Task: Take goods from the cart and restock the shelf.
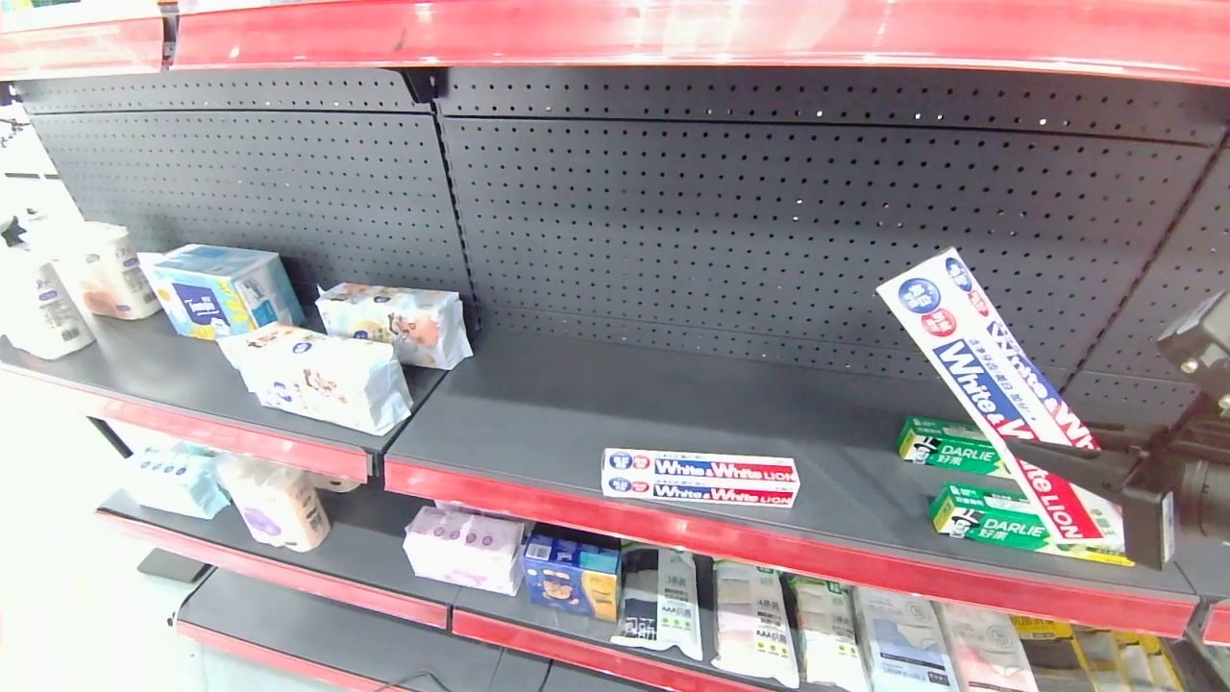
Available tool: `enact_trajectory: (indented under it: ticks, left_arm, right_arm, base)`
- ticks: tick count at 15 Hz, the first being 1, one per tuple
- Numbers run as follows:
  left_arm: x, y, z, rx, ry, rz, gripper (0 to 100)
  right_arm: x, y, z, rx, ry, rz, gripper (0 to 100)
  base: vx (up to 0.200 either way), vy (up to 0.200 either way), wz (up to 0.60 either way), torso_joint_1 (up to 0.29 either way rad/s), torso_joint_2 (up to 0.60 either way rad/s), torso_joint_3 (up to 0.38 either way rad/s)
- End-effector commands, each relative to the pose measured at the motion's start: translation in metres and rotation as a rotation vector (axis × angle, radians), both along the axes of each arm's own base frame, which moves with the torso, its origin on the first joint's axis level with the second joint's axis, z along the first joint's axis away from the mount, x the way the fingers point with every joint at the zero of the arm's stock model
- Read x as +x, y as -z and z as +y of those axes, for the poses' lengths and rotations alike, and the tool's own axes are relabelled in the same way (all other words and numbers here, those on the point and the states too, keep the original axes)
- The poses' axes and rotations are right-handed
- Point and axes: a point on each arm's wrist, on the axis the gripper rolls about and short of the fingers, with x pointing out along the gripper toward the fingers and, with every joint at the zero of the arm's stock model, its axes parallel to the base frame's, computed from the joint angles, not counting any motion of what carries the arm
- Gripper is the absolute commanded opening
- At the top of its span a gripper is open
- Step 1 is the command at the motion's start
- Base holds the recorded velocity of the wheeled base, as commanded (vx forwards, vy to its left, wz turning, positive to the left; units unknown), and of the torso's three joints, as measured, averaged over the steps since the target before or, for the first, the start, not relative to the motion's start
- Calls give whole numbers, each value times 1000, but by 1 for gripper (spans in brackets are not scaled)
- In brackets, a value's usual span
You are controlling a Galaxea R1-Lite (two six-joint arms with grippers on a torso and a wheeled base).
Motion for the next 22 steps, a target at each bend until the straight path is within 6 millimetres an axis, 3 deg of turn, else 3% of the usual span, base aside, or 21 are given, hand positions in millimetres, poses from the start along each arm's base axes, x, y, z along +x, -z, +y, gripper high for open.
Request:
enact_trajectory:
  ticks: [1,3,9,12,16,22]
  left_arm:
    - [0,0,0,0,-1,2,100]
    - [0,0,0,0,1,2,100]
    - [0,0,0,0,-1,2,100]
    - [0,0,0,0,-1,2,100]
    - [0,0,0,0,1,2,100]
    - [0,0,0,0,-1,3,100]
  right_arm:
    - [6,-4,1,0,-3,-5,0]
    - [21,-8,5,12,-48,2,0]
    - [92,-16,12,45,-97,37,0]
    - [111,-1,9,48,-105,92,0]
    - [151,31,1,30,-87,99,0]
    - [188,46,-4,32,-250,83,0]
  base:
    - [0,0,0,0,0,0]
    - [0,0,0,0,0,0]
    - [0,0,0,0,0,0]
    - [0,0,0,0,0,0]
    - [0,0,0,0,0,0]
    - [0,0,0,0,0,0]
